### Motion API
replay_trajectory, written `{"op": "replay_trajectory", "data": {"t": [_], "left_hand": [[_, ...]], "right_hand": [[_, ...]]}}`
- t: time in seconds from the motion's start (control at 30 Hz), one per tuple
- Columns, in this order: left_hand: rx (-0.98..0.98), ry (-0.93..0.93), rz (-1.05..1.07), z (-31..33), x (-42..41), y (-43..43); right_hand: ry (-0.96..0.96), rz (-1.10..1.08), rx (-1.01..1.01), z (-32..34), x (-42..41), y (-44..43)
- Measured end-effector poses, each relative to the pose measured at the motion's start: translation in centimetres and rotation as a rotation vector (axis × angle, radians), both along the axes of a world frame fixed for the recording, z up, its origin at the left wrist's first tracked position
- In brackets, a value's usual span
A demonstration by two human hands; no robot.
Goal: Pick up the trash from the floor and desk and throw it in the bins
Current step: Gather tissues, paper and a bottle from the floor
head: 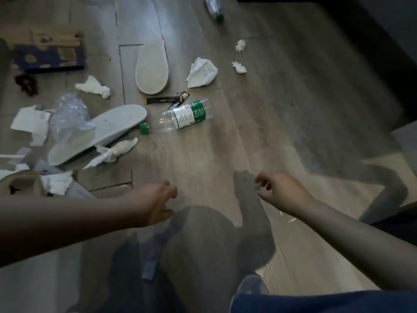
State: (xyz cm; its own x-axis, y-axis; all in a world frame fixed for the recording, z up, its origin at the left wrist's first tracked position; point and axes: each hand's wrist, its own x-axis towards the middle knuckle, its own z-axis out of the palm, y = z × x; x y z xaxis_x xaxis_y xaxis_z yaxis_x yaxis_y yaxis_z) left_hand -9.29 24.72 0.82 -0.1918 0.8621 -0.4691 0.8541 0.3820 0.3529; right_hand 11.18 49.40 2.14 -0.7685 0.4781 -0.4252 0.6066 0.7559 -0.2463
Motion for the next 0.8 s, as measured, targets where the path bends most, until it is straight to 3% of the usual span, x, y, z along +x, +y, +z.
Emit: {"op": "replay_trajectory", "data": {"t": [0.2, 0.5, 0.63, 0.8], "left_hand": [[0.040, -0.013, -0.047, 0.5, -0.5, -2.0], [-0.127, -0.025, -0.350, -2.6, 0.8, -4.0], [-0.189, 0.044, -0.468, -3.4, 1.0, -2.8], [-0.118, 0.042, -0.461, -4.5, 1.5, -2.6]], "right_hand": [[-0.097, 0.030, 0.063, -0.1, 3.3, 1.5], [-0.238, 0.057, 0.105, -3.4, 6.2, 3.4], [-0.206, 0.082, 0.146, -4.8, 6.4, 3.7], [-0.157, 0.056, 0.127, -5.4, 5.6, 3.7]]}}
